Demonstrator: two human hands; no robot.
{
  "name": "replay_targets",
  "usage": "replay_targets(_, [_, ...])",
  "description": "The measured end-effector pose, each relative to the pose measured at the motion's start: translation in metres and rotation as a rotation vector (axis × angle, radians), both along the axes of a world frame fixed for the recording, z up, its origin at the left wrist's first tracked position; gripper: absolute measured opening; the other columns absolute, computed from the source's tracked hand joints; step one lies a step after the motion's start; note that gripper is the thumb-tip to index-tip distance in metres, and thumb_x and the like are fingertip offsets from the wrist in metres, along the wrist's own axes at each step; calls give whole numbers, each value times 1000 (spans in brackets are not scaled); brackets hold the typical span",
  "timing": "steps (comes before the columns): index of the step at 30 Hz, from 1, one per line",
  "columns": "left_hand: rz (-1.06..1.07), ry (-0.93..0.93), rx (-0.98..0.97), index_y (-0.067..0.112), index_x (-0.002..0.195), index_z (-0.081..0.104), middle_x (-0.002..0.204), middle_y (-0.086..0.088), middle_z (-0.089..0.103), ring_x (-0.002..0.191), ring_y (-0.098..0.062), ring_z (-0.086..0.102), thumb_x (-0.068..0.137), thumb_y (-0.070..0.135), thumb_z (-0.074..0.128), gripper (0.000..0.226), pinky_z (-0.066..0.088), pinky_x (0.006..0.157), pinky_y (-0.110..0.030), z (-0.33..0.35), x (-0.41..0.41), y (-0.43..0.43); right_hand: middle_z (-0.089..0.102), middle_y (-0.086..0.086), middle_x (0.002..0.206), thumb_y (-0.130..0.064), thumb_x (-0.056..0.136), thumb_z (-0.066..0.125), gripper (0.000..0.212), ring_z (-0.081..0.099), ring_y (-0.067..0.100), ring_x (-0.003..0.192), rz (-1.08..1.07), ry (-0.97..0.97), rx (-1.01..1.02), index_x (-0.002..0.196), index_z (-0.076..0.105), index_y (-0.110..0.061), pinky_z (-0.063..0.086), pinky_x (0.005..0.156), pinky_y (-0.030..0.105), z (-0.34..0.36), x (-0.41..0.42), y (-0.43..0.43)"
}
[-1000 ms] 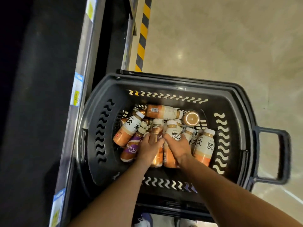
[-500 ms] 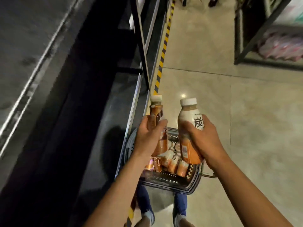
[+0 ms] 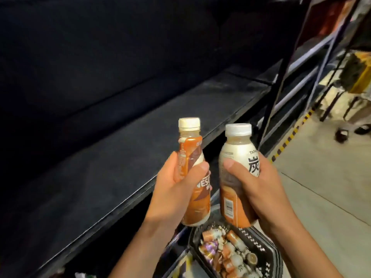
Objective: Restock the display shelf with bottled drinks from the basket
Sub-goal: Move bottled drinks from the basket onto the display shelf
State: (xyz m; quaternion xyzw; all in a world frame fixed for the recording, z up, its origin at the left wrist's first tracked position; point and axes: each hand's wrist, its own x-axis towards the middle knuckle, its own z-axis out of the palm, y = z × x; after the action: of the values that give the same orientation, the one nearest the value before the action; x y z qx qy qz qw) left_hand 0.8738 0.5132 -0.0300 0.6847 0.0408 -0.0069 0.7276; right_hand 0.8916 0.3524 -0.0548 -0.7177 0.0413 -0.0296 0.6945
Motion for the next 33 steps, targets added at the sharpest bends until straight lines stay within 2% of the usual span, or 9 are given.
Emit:
replay_targets(3, [225, -79, 25, 16, 92, 64, 89, -22, 69, 69, -31, 66, 69, 31, 73, 28, 58, 72, -47, 34, -52, 57, 75, -6, 85, -49, 60, 76, 45, 71, 8, 74, 216, -63, 14, 97, 67, -25, 53, 61, 22, 33, -18, 65])
replay_targets(5, [376, -135, 108, 22, 88, 65, 91, -21, 68, 78, -41, 66, 63, 42, 75, 33, 56, 78, -54, 51, -91, 95, 74, -8, 84, -43, 65, 76, 37, 70, 4, 72, 371, -92, 40, 96, 66, -26, 51, 59, 17, 55, -36, 109])
replay_targets(10, [704, -206, 178, 28, 87, 66, 91, -18, 68, 87, -45, 65, 62, 51, 71, 34, 53, 83, -63, 78, -189, 178, 74, -6, 86, -41, 71, 80, 36, 71, 8, 77, 721, -146, 74, 100, 65, -26, 54, 63, 19, 93, -99, 217])
replay_targets(14, [891, -235, 160, 33, 89, 68, 92, -11, 73, 89, -35, 69, 67, 47, 73, 27, 55, 86, -56, 89, -272, 234, 74, -2, 89, -42, 67, 77, 41, 73, 14, 80, 905, -129, 122, 102, 66, -25, 57, 68, 28, 106, -162, 295])
replay_targets(19, [998, -260, 174, 25, 96, 68, 90, -3, 74, 87, -23, 71, 85, 32, 73, 14, 57, 81, -44, 94, -367, 300, 75, 4, 97, -50, 61, 79, 52, 73, 24, 90, 1012, -135, 179, 106, 68, -26, 59, 81, 49, 114, -248, 383])
replay_targets(22, [1014, -260, 218, 22, 96, 65, 94, -16, 68, 90, -37, 66, 78, 41, 71, 27, 53, 86, -57, 96, -417, 341, 75, 4, 96, -49, 62, 78, 52, 73, 24, 89, 1034, -138, 220, 107, 68, -25, 59, 80, 46, 115, -296, 426])
replay_targets(26, [1044, -262, 224, 22, 92, 64, 89, -13, 66, 79, -24, 65, 85, 38, 72, 19, 54, 81, -45, 92, -471, 395, 75, 3, 97, -56, 57, 77, 56, 72, 22, 91, 1059, -174, 217, 106, 67, -29, 59, 83, 48, 112, -349, 479])
replay_targets(29, [1050, -258, 190, 22, 91, 63, 84, -8, 67, 78, -25, 65, 87, 33, 69, 13, 54, 77, -41, 89, -494, 436, 74, 3, 98, -56, 58, 77, 53, 73, 22, 91, 1054, -181, 221, 104, 67, -32, 59, 83, 50, 113, -376, 513])
replay_targets(33, [1021, -271, 171, 16, 96, 62, 78, 2, 62, 73, -12, 61, 87, 33, 68, 20, 49, 73, -32, 91, -503, 486, 75, -1, 94, -50, 66, 83, 49, 73, 14, 84, 1017, -199, 191, 106, 66, -28, 56, 68, 33, 123, -394, 554])
